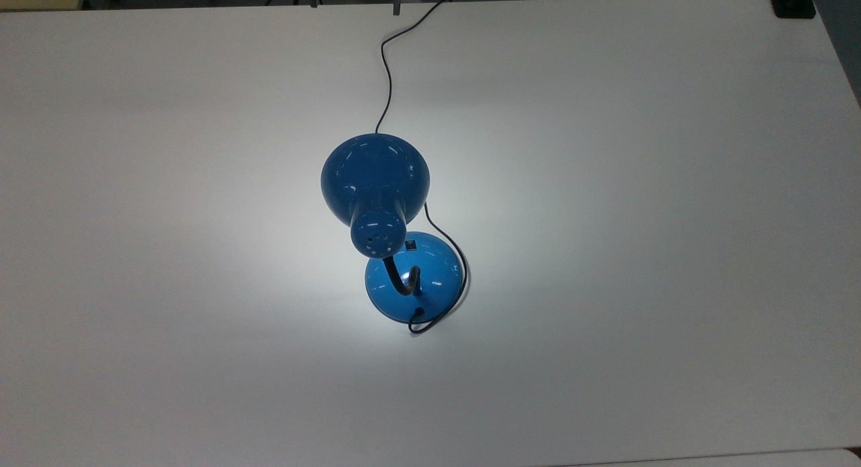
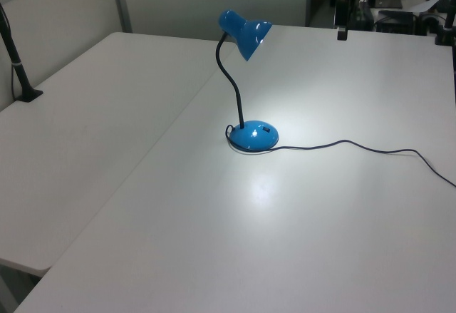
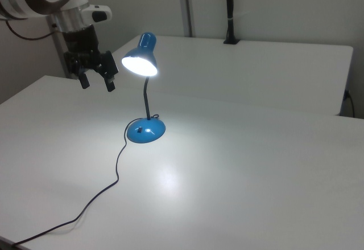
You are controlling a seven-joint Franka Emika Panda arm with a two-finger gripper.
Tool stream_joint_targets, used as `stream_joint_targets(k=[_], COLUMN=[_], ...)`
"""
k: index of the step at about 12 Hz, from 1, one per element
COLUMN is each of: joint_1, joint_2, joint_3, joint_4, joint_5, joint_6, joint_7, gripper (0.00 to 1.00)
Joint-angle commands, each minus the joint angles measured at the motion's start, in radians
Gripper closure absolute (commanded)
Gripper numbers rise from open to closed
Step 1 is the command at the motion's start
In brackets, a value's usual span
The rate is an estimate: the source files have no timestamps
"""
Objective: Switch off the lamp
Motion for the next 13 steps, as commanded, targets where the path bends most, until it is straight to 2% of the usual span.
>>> stream_joint_targets(k=[1, 7, 8, 10, 11, 12, 13], joint_1=[0.000, 0.002, 0.003, 0.005, 0.006, 0.010, 0.010], joint_2=[0.012, 0.023, 0.024, 0.028, 0.032, 0.043, 0.046], joint_3=[-0.007, -0.005, -0.005, -0.004, -0.004, -0.002, -0.002], joint_4=[0.023, 0.023, 0.023, 0.023, 0.023, 0.024, 0.024], joint_5=[0.001, 0.002, 0.002, 0.004, 0.004, 0.002, 0.004], joint_6=[-0.023, -0.016, -0.016, -0.016, -0.016, -0.015, -0.012], joint_7=[-0.007, -0.010, -0.011, -0.063, -0.073, -0.073, -0.073], gripper=[0.00, 0.00, 0.10, 0.63, 0.84, 0.99, 1.00])
